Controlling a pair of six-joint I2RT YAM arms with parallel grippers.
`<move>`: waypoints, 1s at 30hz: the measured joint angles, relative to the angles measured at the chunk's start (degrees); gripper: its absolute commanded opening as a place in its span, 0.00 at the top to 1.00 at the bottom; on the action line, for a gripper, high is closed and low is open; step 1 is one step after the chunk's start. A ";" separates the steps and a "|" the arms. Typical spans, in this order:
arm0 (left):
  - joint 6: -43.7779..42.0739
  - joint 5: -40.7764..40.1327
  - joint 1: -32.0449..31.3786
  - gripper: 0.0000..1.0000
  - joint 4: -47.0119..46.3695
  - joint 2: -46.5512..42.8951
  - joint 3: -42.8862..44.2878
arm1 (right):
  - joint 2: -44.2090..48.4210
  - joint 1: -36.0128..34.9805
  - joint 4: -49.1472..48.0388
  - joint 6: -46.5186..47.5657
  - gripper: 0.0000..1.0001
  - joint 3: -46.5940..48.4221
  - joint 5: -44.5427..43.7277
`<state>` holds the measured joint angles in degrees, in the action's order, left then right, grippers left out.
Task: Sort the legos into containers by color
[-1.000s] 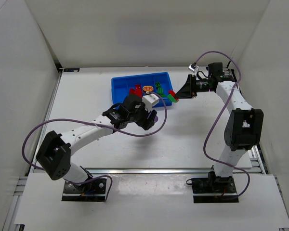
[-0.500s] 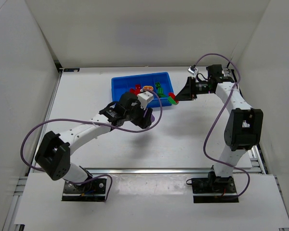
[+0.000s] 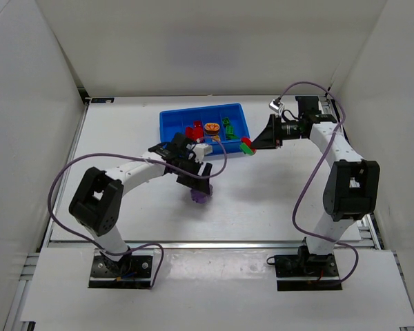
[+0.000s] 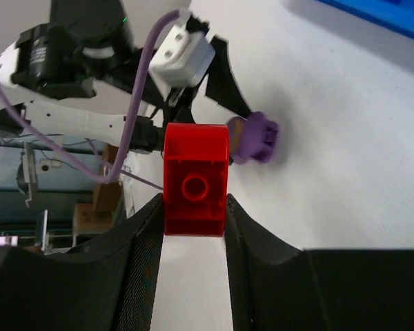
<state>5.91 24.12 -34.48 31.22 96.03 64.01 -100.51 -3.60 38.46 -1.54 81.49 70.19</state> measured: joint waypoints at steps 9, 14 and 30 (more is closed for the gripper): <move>15.10 13.42 8.22 0.01 -17.03 -5.31 1.40 | 0.74 -0.02 -5.88 -7.78 1.00 -3.45 3.72; 22.64 17.92 8.11 0.09 -25.07 -5.16 8.52 | 0.66 -0.07 -11.91 -14.99 1.00 -3.43 5.79; 31.65 24.63 8.09 0.10 -33.94 2.14 13.75 | -3.91 -4.37 -27.50 -31.10 1.00 1.22 7.15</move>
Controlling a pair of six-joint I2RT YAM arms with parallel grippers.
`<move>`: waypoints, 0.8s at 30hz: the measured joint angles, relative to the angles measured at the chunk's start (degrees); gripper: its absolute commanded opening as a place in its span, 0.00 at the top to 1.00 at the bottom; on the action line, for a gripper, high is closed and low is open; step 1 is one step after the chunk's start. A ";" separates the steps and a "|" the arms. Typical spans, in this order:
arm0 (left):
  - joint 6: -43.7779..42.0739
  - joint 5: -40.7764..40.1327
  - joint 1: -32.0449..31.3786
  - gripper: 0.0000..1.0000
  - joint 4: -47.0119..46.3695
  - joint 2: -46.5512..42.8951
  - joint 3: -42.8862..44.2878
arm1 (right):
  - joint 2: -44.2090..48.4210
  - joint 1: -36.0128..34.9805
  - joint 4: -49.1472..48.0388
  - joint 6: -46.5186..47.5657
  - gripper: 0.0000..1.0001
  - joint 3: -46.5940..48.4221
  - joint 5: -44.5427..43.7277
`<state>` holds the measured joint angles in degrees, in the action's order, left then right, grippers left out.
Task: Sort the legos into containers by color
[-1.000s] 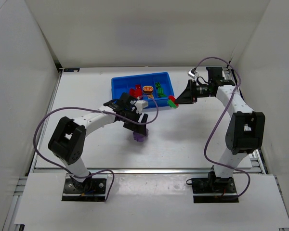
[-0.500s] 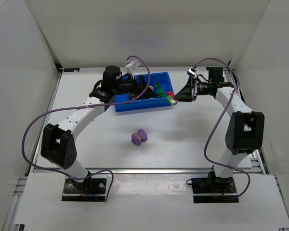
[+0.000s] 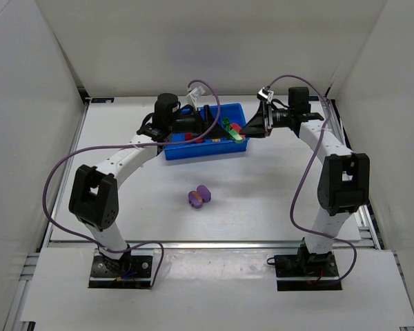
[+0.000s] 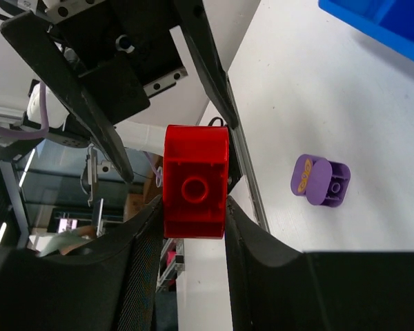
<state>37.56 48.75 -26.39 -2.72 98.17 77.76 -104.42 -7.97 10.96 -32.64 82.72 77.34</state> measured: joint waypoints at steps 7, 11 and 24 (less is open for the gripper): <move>1.81 3.15 0.02 0.16 -3.19 0.22 0.00 | 0.00 -1.88 -1.09 -0.42 1.00 0.94 0.02; 2.45 4.66 0.00 0.20 -4.68 0.46 0.00 | -0.09 -2.62 -1.11 -0.42 1.00 0.94 0.02; 2.97 5.79 0.02 0.21 -6.36 1.68 0.00 | -0.74 -3.15 -1.75 -0.44 1.00 1.29 0.44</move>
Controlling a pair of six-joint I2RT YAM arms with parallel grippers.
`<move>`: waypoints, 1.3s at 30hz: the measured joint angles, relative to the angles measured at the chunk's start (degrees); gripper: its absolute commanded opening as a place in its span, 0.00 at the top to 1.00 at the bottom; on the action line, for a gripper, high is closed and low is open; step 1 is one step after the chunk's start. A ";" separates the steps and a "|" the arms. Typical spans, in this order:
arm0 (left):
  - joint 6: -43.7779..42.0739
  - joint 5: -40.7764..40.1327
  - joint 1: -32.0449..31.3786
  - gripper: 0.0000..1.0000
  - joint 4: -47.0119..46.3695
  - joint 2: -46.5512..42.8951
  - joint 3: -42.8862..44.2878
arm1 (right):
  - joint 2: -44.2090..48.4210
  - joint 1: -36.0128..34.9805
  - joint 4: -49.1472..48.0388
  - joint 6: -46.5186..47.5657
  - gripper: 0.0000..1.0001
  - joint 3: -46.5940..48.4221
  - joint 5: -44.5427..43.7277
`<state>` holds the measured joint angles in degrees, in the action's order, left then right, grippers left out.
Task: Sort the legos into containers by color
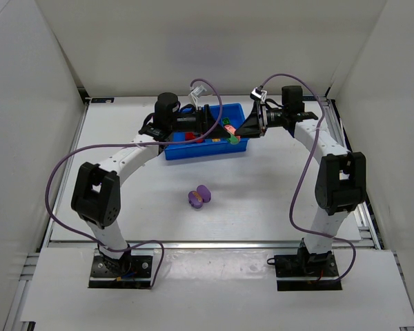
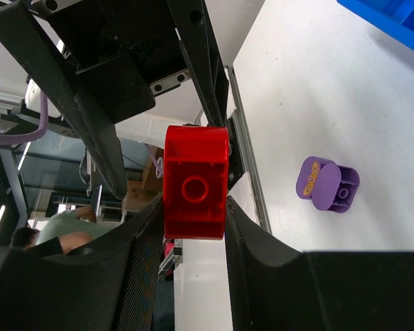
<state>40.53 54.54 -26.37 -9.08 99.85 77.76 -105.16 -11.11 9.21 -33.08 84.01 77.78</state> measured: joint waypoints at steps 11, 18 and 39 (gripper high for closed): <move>-1.57 -0.15 0.00 0.30 0.50 0.17 -0.66 | 0.00 -0.22 0.02 0.26 1.00 0.00 0.39; -2.16 -0.55 0.02 0.48 0.90 0.35 -0.68 | 0.02 -0.26 0.02 0.22 1.00 0.00 0.72; -1.49 -0.17 0.09 0.84 -1.99 -0.98 -6.34 | 0.02 -1.07 1.44 3.63 1.00 0.00 -0.92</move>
<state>39.05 54.37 -26.28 -11.07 98.87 71.42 -105.14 -12.19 10.66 -29.45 84.01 76.86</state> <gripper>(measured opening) 0.480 0.409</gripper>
